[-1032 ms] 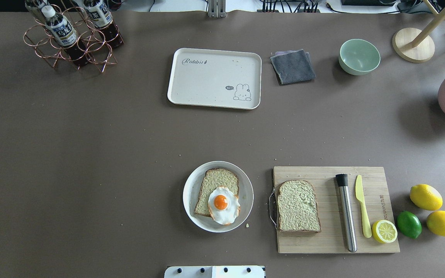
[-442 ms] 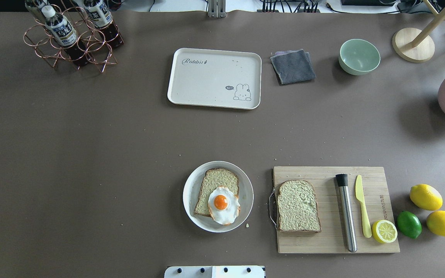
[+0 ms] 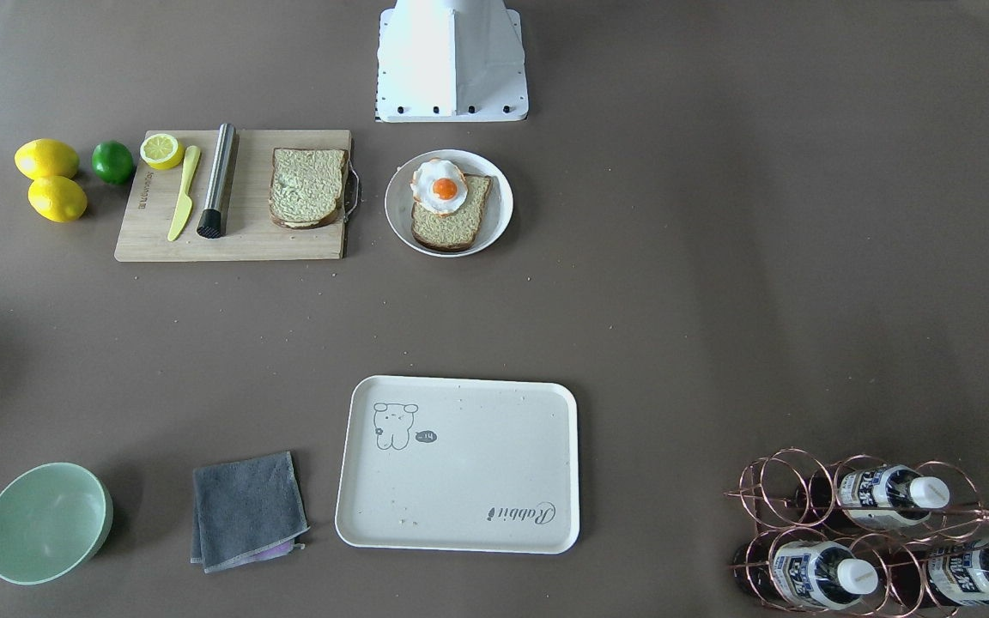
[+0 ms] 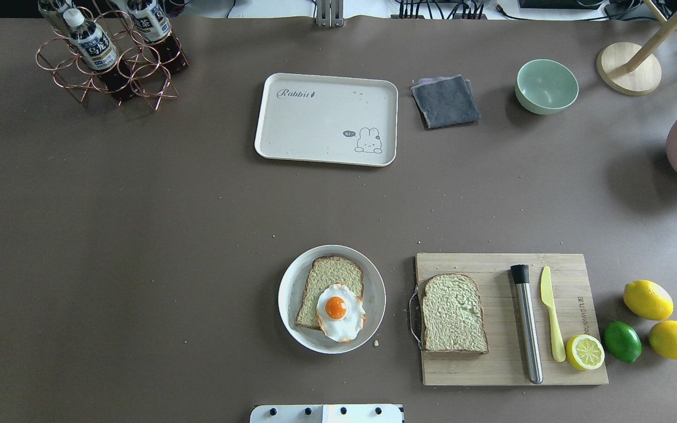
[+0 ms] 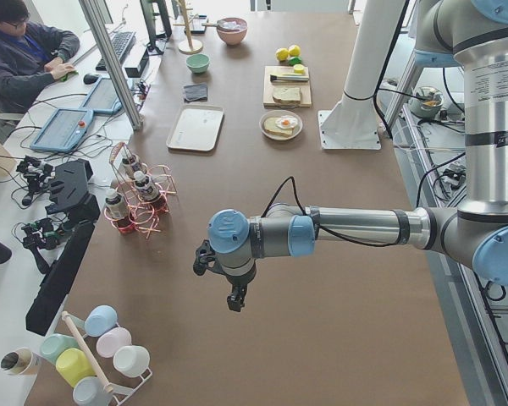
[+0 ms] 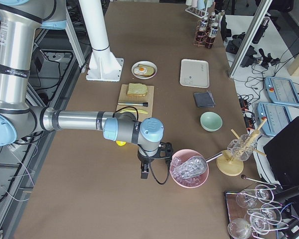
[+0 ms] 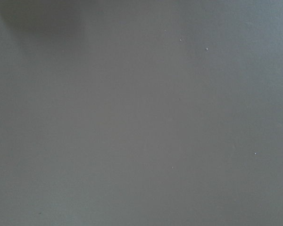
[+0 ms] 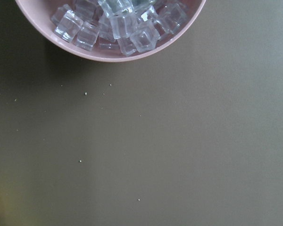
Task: Make sandwich and place on tray
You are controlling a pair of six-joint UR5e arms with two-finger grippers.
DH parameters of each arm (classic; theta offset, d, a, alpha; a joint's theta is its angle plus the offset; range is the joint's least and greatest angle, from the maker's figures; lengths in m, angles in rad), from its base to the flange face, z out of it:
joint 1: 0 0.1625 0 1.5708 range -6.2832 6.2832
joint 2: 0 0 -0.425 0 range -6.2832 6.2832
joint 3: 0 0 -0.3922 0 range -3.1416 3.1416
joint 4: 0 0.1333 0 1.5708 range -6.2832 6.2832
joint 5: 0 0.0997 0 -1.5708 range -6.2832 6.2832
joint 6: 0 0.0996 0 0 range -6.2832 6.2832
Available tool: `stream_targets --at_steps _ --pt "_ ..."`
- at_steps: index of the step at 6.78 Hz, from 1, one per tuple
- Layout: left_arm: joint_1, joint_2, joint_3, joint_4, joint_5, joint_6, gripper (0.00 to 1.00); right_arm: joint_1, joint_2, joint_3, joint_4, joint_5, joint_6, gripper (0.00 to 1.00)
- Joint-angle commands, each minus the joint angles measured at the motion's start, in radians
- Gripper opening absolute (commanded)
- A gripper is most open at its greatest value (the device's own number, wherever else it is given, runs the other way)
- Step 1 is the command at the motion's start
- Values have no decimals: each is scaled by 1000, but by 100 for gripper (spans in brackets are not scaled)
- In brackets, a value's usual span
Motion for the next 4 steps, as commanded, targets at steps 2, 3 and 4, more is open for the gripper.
stream_targets --at_steps 2,3,4 --pt "0 -12 -4 -1 -1 4 98 1 3 9 1 4 0 100" --pt "0 -9 -15 -9 -2 6 98 2 -4 17 13 42 -1 100" --pt "0 -1 -8 -36 -2 4 98 2 -4 11 15 90 -1 100"
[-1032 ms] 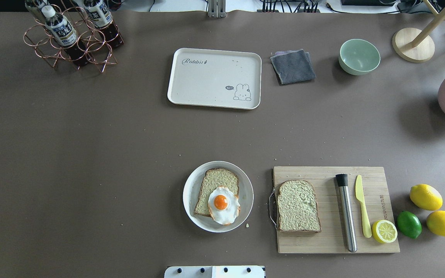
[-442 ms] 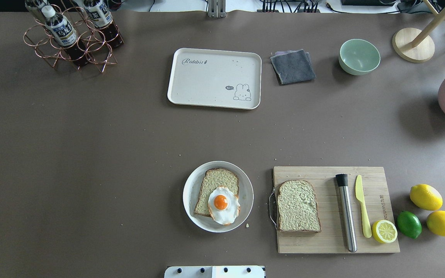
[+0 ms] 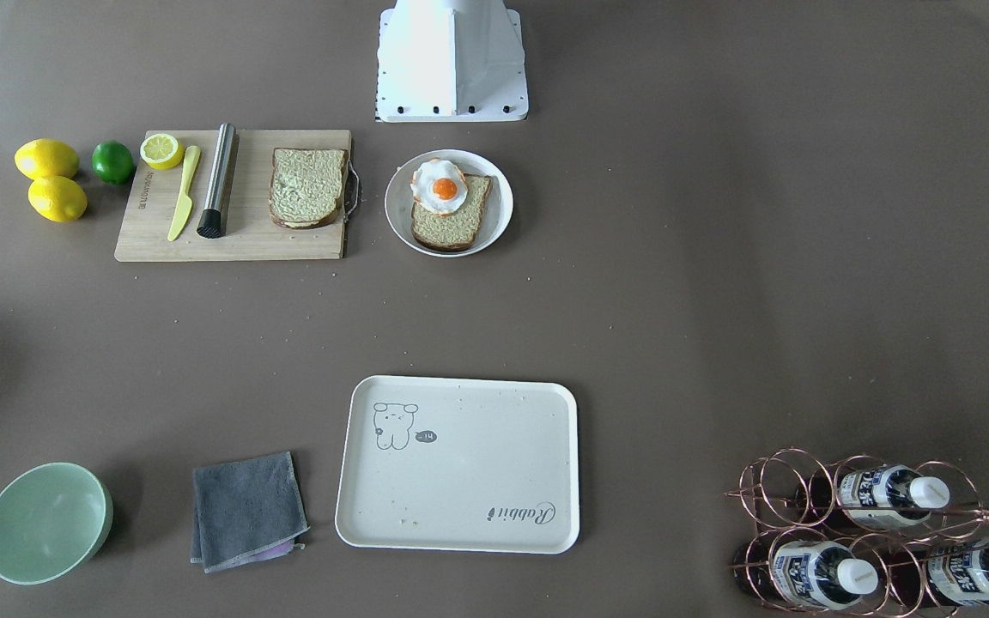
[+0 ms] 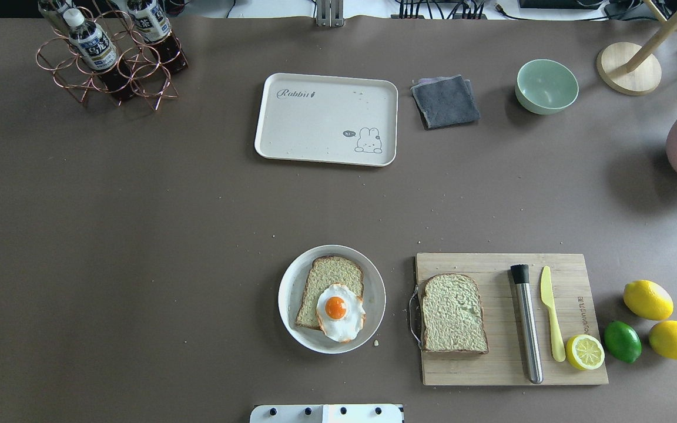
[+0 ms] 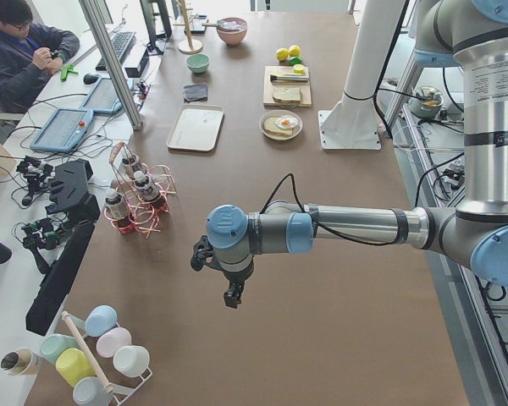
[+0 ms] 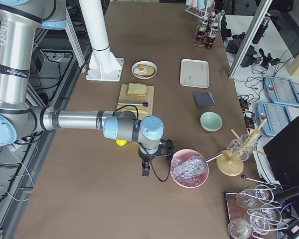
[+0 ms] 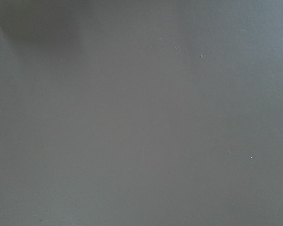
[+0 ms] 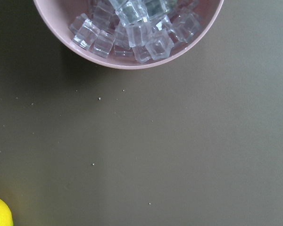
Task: Make sandwich and place on tray
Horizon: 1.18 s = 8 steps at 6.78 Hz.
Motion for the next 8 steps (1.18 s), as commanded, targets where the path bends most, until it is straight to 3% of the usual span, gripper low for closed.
stream_targets --at_steps 1,3,5,7,8 --pt "0 6 4 -24 -1 0 98 0 -4 5 7 50 -1 100" --pt "-3 -28 -18 -66 -1 -5 98 -1 22 28 51 52 1 100" --pt "-2 -59 -25 -264 -1 -99 98 -1 27 26 309 46 7 100" --pt "0 -96 -56 -453 -7 -376 98 -3 64 63 344 59 32 100" --pt "46 -108 -55 -562 -8 -416 98 -38 88 65 341 70 32 100"
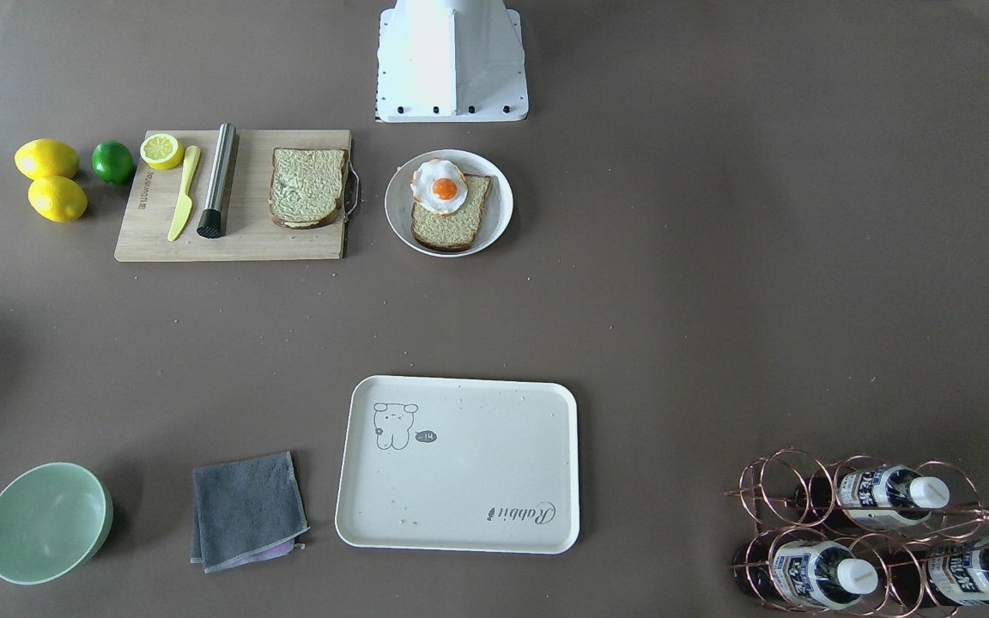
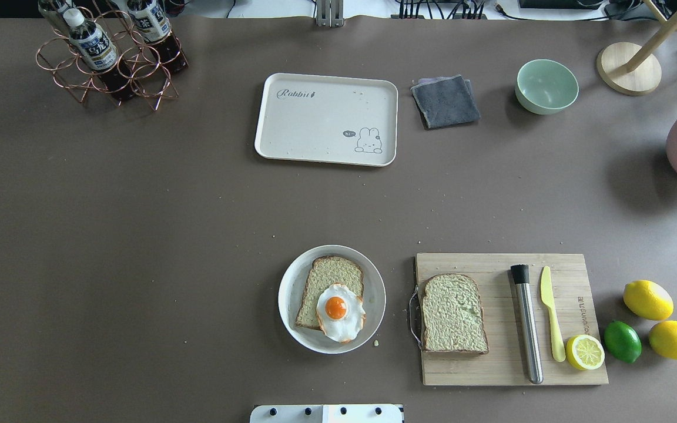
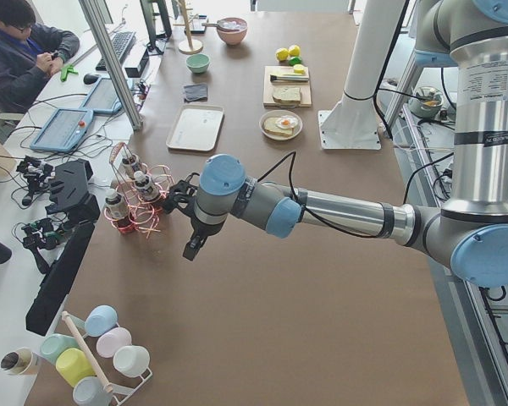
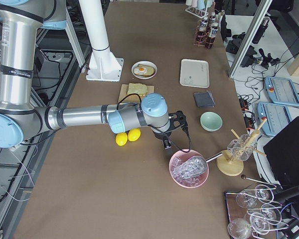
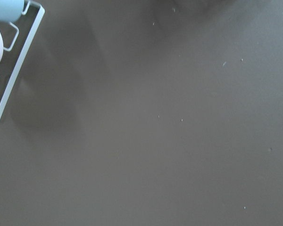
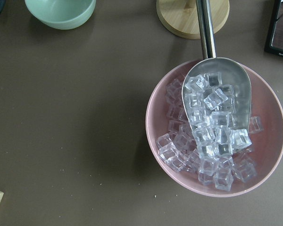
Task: Make sandwich and place on tray
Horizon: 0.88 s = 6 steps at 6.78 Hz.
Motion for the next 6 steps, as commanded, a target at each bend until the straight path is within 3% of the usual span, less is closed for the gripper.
stream_targets --at_steps 1,3,4,6 --pt "132 -51 -5 -168 5 -119 98 -61 36 12 10 23 26 100" --pt "245 -73 -20 -191 64 -409 99 -226 76 79 26 11 436 100" --pt "303 -74 -34 -205 95 -509 99 -332 70 137 50 -56 625 100" --pt "448 -85 -120 -208 176 -780 99 -580 67 167 232 -205 998 100"
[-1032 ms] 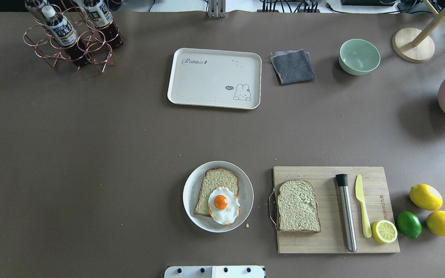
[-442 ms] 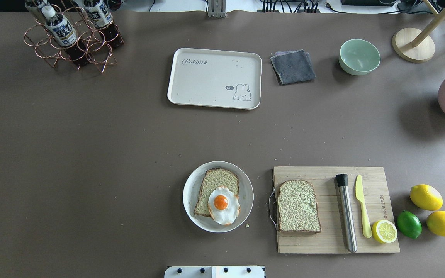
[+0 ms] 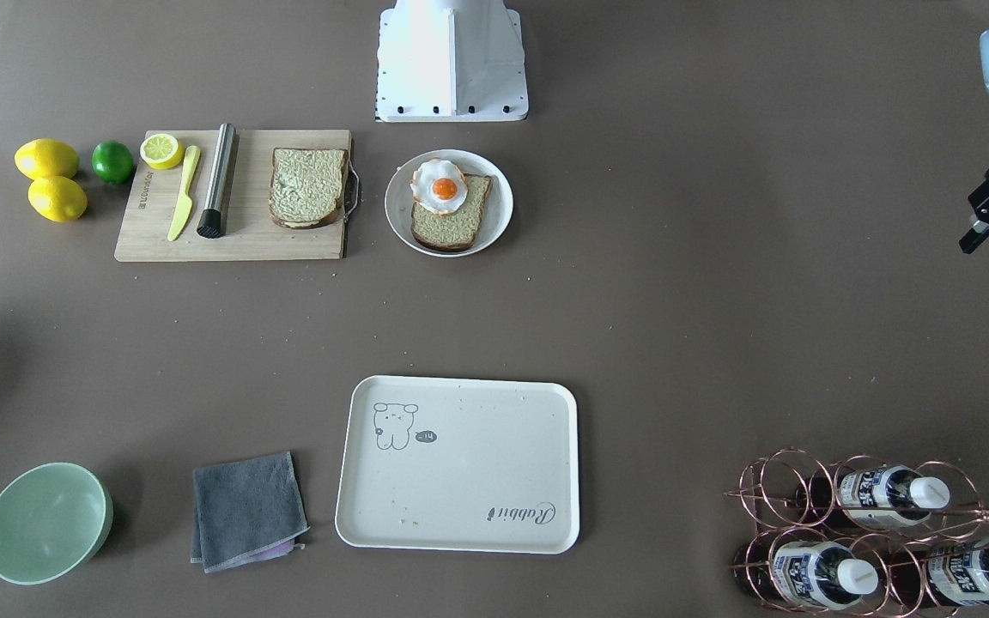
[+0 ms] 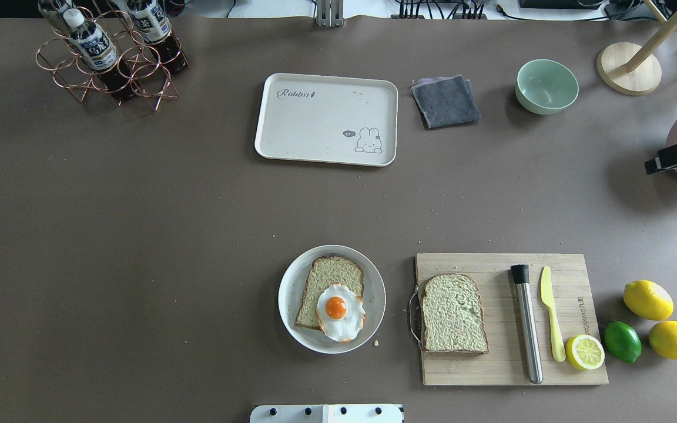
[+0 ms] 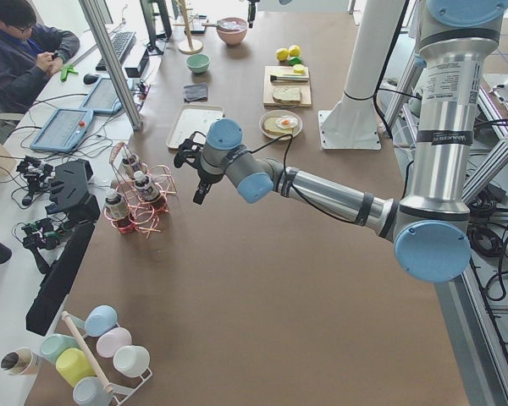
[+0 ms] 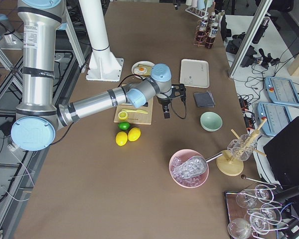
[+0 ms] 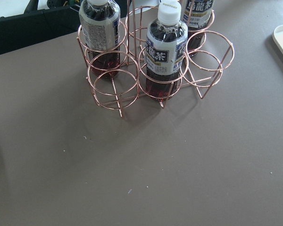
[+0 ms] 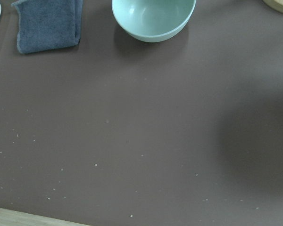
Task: Make sandwich and place on tray
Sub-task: 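Move the right gripper over the board's bread slice while the left arm advances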
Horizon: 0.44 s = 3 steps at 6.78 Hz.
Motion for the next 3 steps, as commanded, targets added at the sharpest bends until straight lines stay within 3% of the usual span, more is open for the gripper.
stream_targets --at_steps 1,2,3 --pt "199 -17 -90 -4 133 -276 99 -316 -1 62 155 -224 422 100" --pt "293 -44 -101 -4 209 -383 99 -492 -2 99 154 -397 556 100" --pt "382 -66 -112 -4 278 -439 99 -610 -2 114 154 -484 635 100"
